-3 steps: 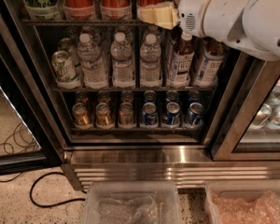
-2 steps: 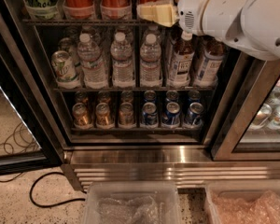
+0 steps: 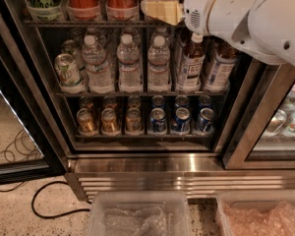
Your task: Pick coke can from top shelf of fridge
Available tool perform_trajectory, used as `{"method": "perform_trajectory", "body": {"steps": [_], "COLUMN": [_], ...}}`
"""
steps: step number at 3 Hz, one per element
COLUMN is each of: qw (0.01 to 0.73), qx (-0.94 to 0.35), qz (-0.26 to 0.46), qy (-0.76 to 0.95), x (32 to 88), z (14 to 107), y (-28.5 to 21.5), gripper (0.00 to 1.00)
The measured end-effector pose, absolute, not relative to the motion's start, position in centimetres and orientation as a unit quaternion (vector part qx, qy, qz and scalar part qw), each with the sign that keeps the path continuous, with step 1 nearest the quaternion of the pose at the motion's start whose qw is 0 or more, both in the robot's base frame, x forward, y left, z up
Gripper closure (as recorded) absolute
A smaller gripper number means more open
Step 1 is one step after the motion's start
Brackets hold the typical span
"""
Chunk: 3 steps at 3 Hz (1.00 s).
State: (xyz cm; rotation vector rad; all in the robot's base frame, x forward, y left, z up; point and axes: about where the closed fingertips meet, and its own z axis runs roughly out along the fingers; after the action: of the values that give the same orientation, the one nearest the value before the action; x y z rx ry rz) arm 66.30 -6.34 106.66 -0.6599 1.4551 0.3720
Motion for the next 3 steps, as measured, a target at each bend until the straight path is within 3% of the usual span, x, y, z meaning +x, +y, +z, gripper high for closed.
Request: {"method": "perform_trajectory", "body": {"steps": [2,3], "qw": [0.681,0.679], "qx": [-0.284,-0.287], "qz": [0.185,0.189], "qy": [0.649,0.649], "x": [66.3,66.5], "z": [105.9,105.8], "y": [-5.3,-4.7], "gripper": [0.23,0.32]}}
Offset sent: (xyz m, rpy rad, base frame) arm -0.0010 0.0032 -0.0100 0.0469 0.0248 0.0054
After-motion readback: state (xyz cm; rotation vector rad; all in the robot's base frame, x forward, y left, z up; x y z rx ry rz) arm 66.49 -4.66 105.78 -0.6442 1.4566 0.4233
